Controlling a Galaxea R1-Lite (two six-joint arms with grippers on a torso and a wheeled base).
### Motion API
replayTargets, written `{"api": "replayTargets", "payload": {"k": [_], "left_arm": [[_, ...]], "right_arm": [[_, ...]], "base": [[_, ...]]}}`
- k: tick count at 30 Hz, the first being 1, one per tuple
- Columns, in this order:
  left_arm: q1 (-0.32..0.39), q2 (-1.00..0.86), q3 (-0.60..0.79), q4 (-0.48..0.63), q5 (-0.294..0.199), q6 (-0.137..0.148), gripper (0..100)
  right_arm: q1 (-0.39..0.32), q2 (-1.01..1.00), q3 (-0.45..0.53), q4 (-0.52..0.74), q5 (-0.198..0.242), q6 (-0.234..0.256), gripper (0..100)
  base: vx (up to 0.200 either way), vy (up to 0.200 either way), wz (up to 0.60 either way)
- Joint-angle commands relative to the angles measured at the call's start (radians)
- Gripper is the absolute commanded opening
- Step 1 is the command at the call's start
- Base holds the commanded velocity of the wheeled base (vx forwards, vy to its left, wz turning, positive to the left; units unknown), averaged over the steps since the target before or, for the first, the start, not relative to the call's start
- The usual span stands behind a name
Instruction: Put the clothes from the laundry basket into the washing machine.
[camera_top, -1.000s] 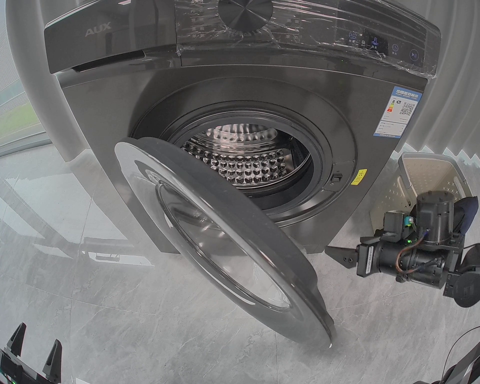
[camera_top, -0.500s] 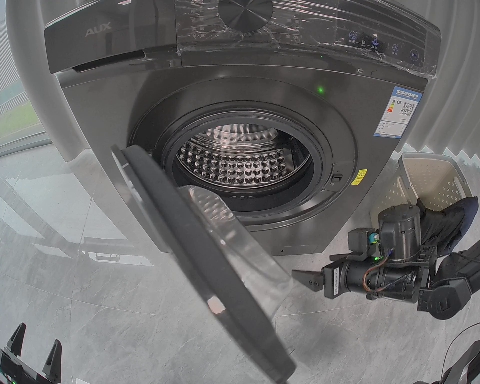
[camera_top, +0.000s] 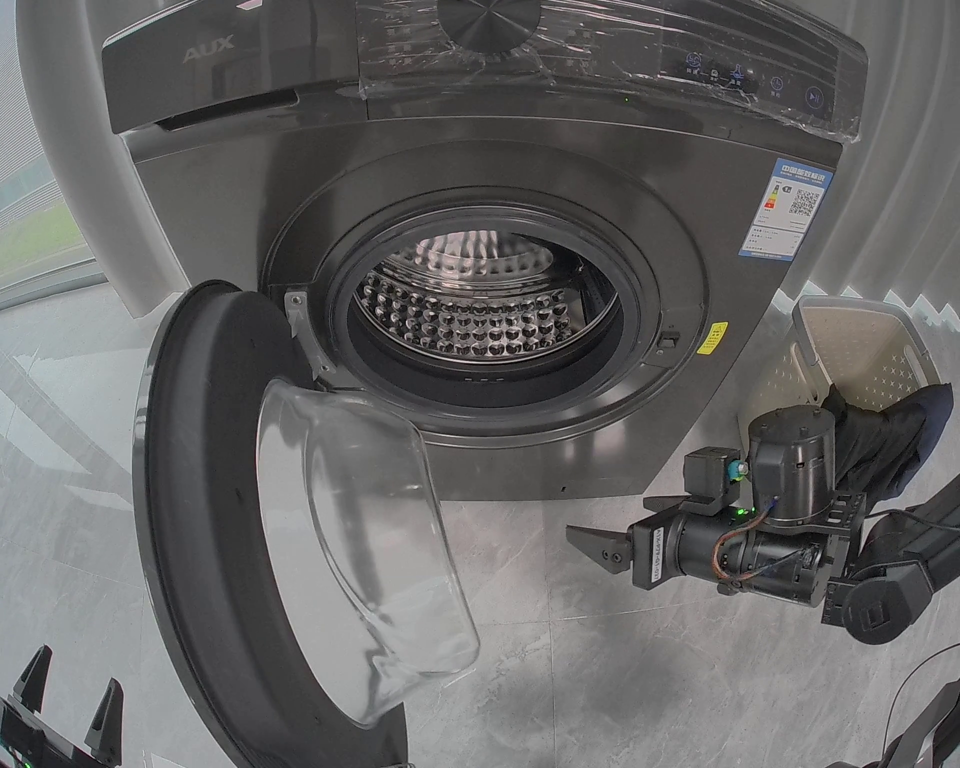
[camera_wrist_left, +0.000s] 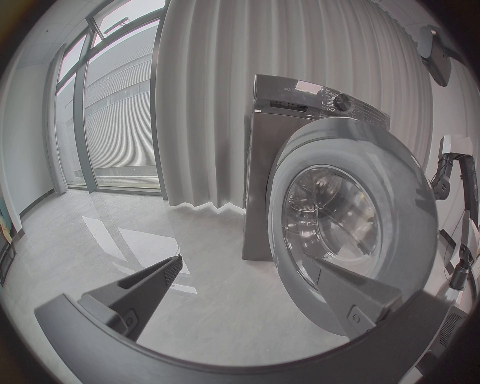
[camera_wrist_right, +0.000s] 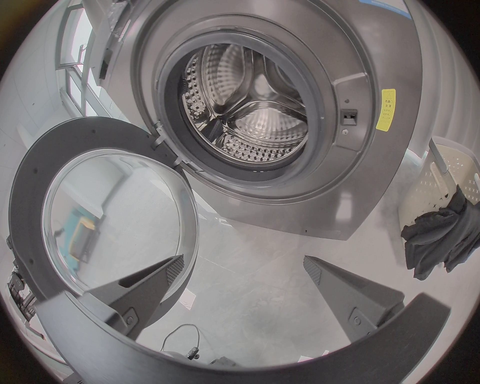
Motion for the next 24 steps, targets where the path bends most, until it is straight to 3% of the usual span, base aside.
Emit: {"api": "replayTargets", "payload": {"k": [1, 7, 13, 24], "left_arm": [[0.0, -0.012, 0.018, 0.0, 0.001, 0.0, 100], [0.0, -0.012, 0.018, 0.0, 0.001, 0.0, 100], [0.0, -0.012, 0.018, 0.0, 0.001, 0.0, 100], [0.0, -0.012, 0.018, 0.0, 0.001, 0.0, 100]], "right_arm": [[0.009, 0.052, -0.029, -0.008, 0.0, -0.001, 100], [0.03, 0.106, -0.109, -0.008, 0.002, -0.001, 100], [0.062, 0.18, -0.193, -0.011, 0.002, 0.002, 100], [0.131, 0.279, -0.242, -0.084, -0.001, 0.025, 100]], "base": [[-0.2, 0.0, 0.0], [-0.2, 0.0, 0.0], [0.0, 0.0, 0.0], [0.0, 0.0, 0.0]]}}
